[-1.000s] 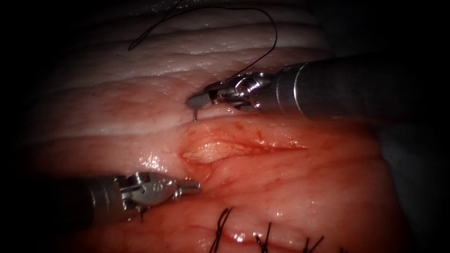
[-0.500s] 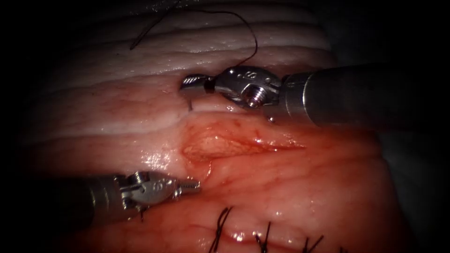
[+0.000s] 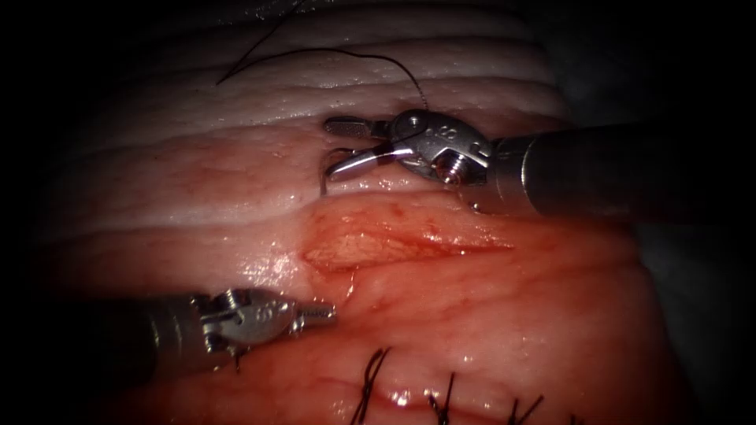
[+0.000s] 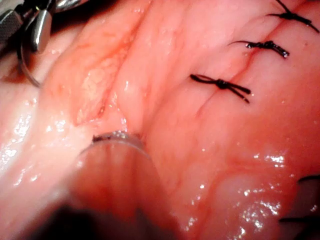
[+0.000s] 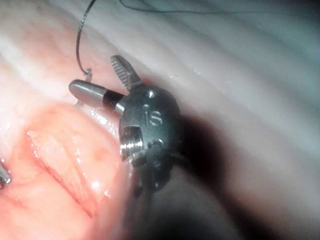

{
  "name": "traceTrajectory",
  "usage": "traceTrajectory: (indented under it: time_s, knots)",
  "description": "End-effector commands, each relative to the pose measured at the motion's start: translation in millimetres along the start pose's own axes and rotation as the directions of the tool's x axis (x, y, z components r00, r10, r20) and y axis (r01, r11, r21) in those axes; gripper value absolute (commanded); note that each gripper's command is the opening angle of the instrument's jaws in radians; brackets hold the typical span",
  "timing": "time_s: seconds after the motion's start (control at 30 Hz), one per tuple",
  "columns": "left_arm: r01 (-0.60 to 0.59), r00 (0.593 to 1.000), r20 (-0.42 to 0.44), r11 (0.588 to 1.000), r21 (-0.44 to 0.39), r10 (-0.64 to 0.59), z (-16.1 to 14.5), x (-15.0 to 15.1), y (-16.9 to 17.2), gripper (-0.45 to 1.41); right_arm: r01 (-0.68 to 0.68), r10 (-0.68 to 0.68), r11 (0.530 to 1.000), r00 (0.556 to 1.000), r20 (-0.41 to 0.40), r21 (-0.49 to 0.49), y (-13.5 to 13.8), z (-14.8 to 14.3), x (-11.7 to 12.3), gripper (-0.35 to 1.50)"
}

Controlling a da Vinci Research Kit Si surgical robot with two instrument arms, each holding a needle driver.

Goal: Wound Closure
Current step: Pass needle through skin above incision with right grasper

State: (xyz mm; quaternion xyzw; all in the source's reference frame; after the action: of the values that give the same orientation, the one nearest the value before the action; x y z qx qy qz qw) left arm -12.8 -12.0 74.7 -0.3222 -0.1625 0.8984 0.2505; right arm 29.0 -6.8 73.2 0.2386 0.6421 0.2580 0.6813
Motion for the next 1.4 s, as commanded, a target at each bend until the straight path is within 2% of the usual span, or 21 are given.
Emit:
traceTrajectory:
  time_s: [0.03,0.17,0.23,0.5,0.53,0.57,0.6,0.63,0.8,0.87,0.97,1.07,1.1,1.13,1.17,1.23,1.27,1.37,1.4]
  knots:
    - [-0.001,1.000,-0.001,1.000,-0.001,0.001,0.8,0.0,0.0,-0.20,0.015,-0.012,0.998,0.998,-0.054,0.062,0.4,0.8,-0.9,1.06]
    - [-0.001,1.000,-0.001,1.000,-0.001,0.001,0.8,0.0,0.0,-0.20,0.039,-0.025,0.991,0.993,-0.114,0.125,0.7,1.4,-1.1,1.06]
    - [-0.001,1.000,-0.001,1.000,-0.001,0.001,0.8,0.0,0.0,-0.20,0.084,-0.055,0.982,0.984,-0.169,0.172,0.7,2.1,-1.4,0.94]
    - [-0.001,1.000,-0.001,1.000,-0.001,0.001,0.8,0.0,0.0,-0.20,0.135,-0.116,0.987,0.974,-0.195,0.088,1.1,3.5,-1.0,0.89]
    - [-0.001,1.000,-0.001,1.000,-0.001,0.001,0.8,0.0,0.0,-0.20,0.132,-0.116,0.988,0.974,-0.193,0.075,1.2,3.5,-1.0,0.78]
    - [-0.001,1.000,-0.001,1.000,-0.001,0.001,0.8,0.0,0.0,-0.20,0.129,-0.116,0.990,0.975,-0.190,0.059,1.2,3.5,-0.9,-0.11]
    - [-0.001,1.000,-0.001,1.000,-0.001,0.001,0.8,0.0,0.0,-0.20,0.129,-0.116,0.990,0.975,-0.190,0.059,1.2,3.5,-0.9,-0.11]
    - [-0.001,1.000,-0.001,1.000,-0.001,0.001,0.8,0.0,0.0,-0.20,0.126,-0.115,0.991,0.976,-0.187,0.046,1.3,3.4,-0.9,-0.35]
    - [-0.001,1.000,-0.001,1.000,-0.001,0.001,0.7,0.0,0.0,-0.20,0.109,-0.108,0.994,0.978,-0.178,-0.008,1.6,2.9,-0.3,-0.35]
    - [-0.001,1.000,-0.001,1.000,-0.001,0.001,0.7,0.0,0.0,-0.20,0.082,-0.081,0.997,0.986,-0.143,0.001,1.3,2.7,-0.3,-0.35]
    - [-0.001,1.000,-0.001,1.000,-0.001,0.001,0.7,0.0,0.1,-0.20,-0.092,0.092,0.996,0.995,-0.036,-0.001,0.5,2.8,-0.5,-0.35]
    - [-0.001,1.000,0.000,1.000,-0.001,0.001,0.7,0.0,0.1,-0.20,-0.192,0.192,0.981,0.981,0.026,-0.033,-0.4,3.1,-0.6,-0.35]
    - [-0.001,1.000,-0.001,1.000,-0.001,0.001,0.7,0.0,0.1,-0.20,-0.227,0.229,0.972,0.972,0.041,-0.057,-0.7,3.2,-0.5,-0.35]
    - [-0.001,1.000,0.000,1.000,-0.001,0.001,0.7,0.0,0.1,-0.20,-0.260,0.271,0.957,0.959,0.080,-0.130,-1.2,3.5,-0.2,-0.35]
    - [-0.001,1.000,0.000,1.000,-0.001,0.001,0.7,0.0,0.1,-0.20,-0.260,0.271,0.957,0.959,0.080,-0.130,-1.2,3.5,-0.2,-0.35]
    - [-0.001,1.000,0.000,1.000,-0.002,0.001,0.6,0.1,0.1,-0.20,-0.277,0.300,0.941,0.948,0.103,-0.196,-1.6,3.8,0.1,-0.35]
    - [0.000,1.000,0.000,1.000,-0.002,0.000,0.6,0.1,0.2,-0.20,-0.290,0.320,0.927,0.943,0.096,-0.239,-1.8,4.0,0.6,-0.35]
    - [-0.001,1.000,0.000,1.000,-0.002,0.001,0.6,0.1,0.2,-0.20,-0.301,0.336,0.911,0.938,0.083,-0.283,-2.0,4.0,1.2,-0.35]
    - [-0.001,1.000,0.000,1.000,-0.002,0.001,0.6,0.1,0.2,-0.20,-0.310,0.351,0.891,0.934,0.072,-0.331,-2.1,3.9,1.8,-0.35]
